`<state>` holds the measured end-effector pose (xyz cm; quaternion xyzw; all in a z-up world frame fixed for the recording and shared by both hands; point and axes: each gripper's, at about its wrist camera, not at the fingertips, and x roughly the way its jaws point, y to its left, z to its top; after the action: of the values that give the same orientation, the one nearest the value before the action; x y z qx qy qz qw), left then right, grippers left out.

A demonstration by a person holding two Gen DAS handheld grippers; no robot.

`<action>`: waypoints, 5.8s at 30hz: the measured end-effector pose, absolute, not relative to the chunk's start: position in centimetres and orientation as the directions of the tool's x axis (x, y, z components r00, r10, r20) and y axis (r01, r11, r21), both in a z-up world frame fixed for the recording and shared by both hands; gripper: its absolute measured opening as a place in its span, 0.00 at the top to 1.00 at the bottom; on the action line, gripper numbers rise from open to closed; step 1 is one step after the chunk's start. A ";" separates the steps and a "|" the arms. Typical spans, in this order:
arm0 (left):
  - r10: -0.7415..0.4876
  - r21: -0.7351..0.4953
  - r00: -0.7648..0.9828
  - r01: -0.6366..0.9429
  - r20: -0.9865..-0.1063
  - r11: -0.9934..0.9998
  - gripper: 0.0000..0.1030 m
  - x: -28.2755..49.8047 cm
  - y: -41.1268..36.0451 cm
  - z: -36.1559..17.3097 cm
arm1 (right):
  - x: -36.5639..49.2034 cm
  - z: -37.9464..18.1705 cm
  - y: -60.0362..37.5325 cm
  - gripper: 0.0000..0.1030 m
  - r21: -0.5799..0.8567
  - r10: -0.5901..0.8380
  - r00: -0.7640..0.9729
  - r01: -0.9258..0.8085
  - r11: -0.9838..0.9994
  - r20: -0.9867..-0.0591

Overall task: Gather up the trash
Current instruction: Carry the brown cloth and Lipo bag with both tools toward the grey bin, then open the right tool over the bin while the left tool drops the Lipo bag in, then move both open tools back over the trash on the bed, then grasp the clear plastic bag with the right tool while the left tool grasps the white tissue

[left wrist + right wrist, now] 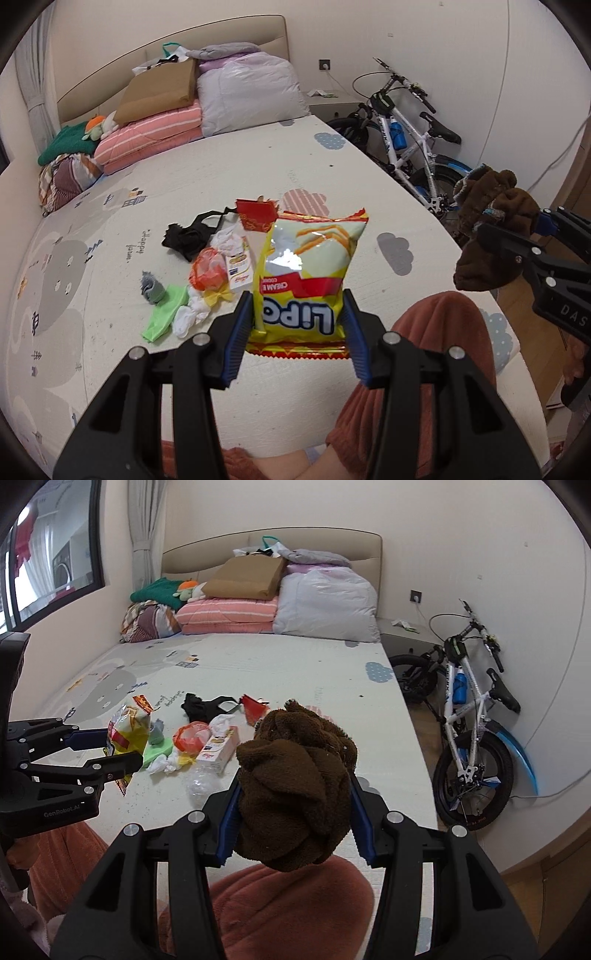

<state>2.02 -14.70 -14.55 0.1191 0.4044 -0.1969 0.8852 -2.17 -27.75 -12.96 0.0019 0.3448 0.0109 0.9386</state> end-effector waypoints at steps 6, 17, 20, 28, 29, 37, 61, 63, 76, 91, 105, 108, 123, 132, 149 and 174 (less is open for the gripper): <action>-0.309 0.057 0.560 0.542 -0.769 0.838 0.54 3.1 -20.7 -14.9 | -4.5 -13.0 -34.6 0.52 0.007 -0.105 0.766 0.142 0.990 -0.635; -0.430 0.034 0.431 0.736 -0.793 0.676 0.54 3.5 -34.7 -16.8 | -9.1 -15.4 -48.4 0.52 -0.006 -0.346 0.680 0.449 0.894 -0.646; -0.465 0.027 0.389 0.789 -0.795 0.614 0.54 3.4 -39.1 -18.1 | -9.4 -17.2 -51.9 0.52 0.004 -0.389 0.644 0.520 0.854 -0.659; -0.533 0.015 0.280 0.894 -0.798 0.447 0.54 4.1 -48.8 -22.7 | -8.0 -24.5 -60.6 0.51 0.038 -0.454 0.543 0.670 0.742 -0.706; -0.532 0.015 0.270 0.901 -0.803 0.434 0.54 4.4 -49.6 -23.3 | -7.7 -25.4 -61.5 0.51 0.037 -0.463 0.531 0.684 0.728 -0.710; -0.517 -0.021 0.195 0.923 -0.833 0.383 0.54 6.8 -54.2 -27.0 | -5.9 -32.0 -67.6 0.26 0.066 -0.470 0.458 0.765 0.640 -0.755; -0.594 -0.179 -0.048 0.970 -0.803 0.164 0.41 4.1 -66.2 -31.9 | -11.9 -32.3 -69.8 0.26 -0.016 -0.577 0.323 0.864 0.504 -0.750; -0.600 -0.185 -0.053 0.969 -0.798 0.161 0.32 4.1 -67.3 -32.4 | -12.2 -32.3 -70.0 0.26 -0.009 -0.577 0.323 0.867 0.498 -0.750; -0.547 -0.161 0.007 0.952 -0.837 0.259 0.31 6.7 -65.2 -33.3 | -10.4 -31.8 -68.2 0.26 0.004 -0.543 0.365 0.832 0.555 -0.756; -0.481 -0.115 0.272 0.765 -0.833 0.634 0.27 12.8 -45.9 -27.7 | -2.7 -27.1 -56.8 0.26 0.038 -0.402 0.556 0.618 0.786 -0.727; -0.282 -0.051 0.522 0.414 -0.805 0.909 0.27 12.4 -19.5 -22.3 | 5.0 -21.8 -34.5 0.26 0.060 -0.086 0.719 0.176 0.983 -0.690; -0.213 -0.026 0.566 0.321 -0.797 0.947 0.27 10.9 -13.6 -21.6 | 6.1 -21.4 -29.3 0.26 0.072 -0.002 0.728 0.071 0.995 -0.686; -0.024 -0.003 0.648 0.033 -0.761 0.999 0.27 3.9 3.3 -20.6 | 6.5 -20.1 -12.6 0.26 0.036 0.199 0.678 -0.246 0.968 -0.707; -0.029 -0.005 0.653 0.039 -0.757 0.999 0.27 3.2 5.4 -21.2 | 6.4 -19.7 -9.3 0.22 0.013 0.198 0.681 -0.267 0.964 -0.705; -0.049 0.005 0.594 0.088 -0.803 0.996 0.24 7.8 4.9 -25.0 | 10.3 -25.0 -9.6 0.22 0.009 0.144 0.621 -0.215 0.977 -0.770; -0.100 -0.031 0.369 0.189 -0.924 0.981 0.78 17.3 1.1 -35.9 | 18.2 -35.9 -10.7 0.22 0.109 0.179 0.433 -0.182 0.977 -0.883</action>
<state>17.26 1.12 -35.90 0.0401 0.5549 -0.0875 0.8263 18.19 -10.74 -35.90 -0.0011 0.5215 0.1065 0.8466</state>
